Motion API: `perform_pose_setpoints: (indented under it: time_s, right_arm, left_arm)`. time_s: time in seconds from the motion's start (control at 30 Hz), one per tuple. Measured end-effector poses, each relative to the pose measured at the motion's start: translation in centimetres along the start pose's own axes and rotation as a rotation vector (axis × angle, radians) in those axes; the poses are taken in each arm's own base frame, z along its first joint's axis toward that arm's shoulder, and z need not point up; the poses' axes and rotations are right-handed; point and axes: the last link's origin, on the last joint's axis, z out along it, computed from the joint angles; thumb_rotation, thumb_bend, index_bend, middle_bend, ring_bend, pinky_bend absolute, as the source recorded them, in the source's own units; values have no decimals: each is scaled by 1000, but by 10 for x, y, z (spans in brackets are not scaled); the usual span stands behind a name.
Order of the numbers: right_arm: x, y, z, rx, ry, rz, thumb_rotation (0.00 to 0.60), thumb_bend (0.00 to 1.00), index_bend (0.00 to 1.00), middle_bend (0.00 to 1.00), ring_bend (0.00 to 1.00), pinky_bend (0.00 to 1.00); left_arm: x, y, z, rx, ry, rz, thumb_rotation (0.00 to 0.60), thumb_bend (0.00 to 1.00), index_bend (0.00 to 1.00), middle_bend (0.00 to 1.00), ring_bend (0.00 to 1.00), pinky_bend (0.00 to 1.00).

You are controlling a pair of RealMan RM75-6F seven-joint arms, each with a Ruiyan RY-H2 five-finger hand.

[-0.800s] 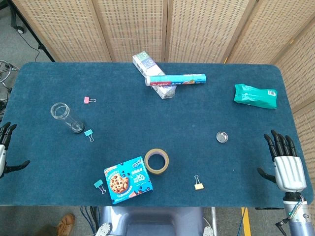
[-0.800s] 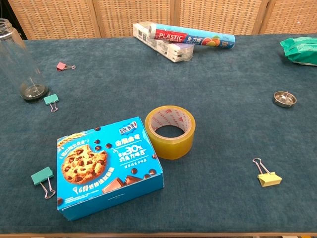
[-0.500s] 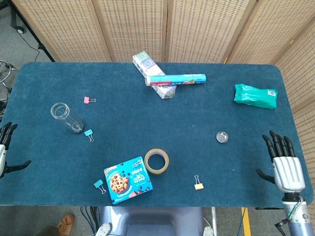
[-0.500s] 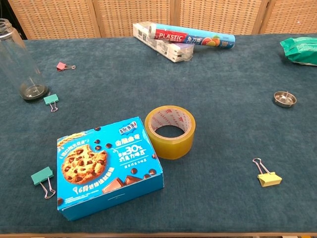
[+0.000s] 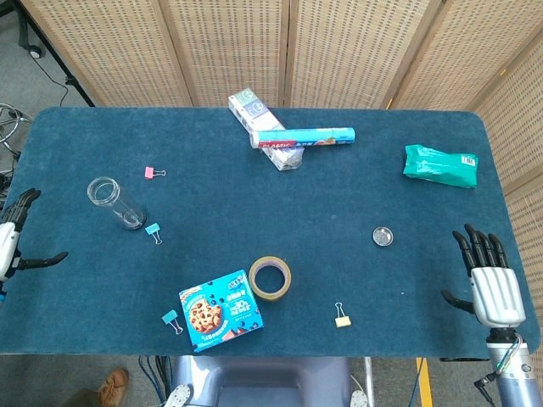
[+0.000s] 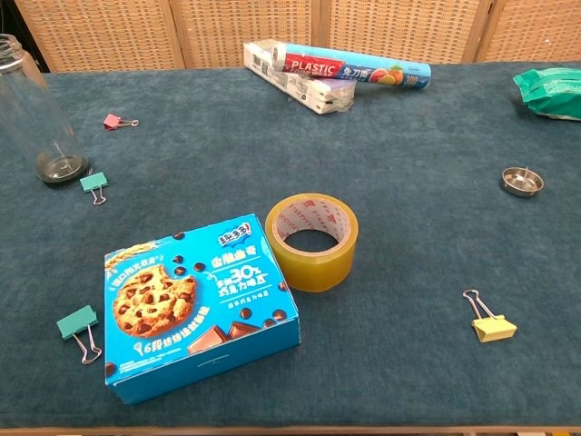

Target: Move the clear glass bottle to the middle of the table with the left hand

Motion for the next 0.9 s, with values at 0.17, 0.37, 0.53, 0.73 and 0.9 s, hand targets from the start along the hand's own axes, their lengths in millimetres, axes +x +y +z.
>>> perform_pose_setpoints:
  time_s: [0.17,0.37,0.53,0.73,0.9]
  right_arm:
    - [0,4,1,-17,-4,3,600,0,0,0,0,0]
    - [2,9,0,-35,-1,7,600,0,0,0,0,0]
    - [2,11,0,-45,-3,10,600,0,0,0,0,0]
    - [1,11,0,-45,-8,8,600,0,0,0,0,0]
    - [1,12,0,-50,-8,10,600,0,0,0,0,0]
  left_arm:
    - [-12,8,40,-49,-54,-52,600,0,0,0,0,0]
    - [-26,15,67,-84,-91,-94,600,0,0,0,0,0]
    - [-31,19,77,-94,-102,-108,600,0,0,0,0,0]
    - [-39,23,90,-90,-126,-149,600,0,0,0,0,0]
    - [-48,23,96,-83,-135,-169,600,10,0,0,0,0]
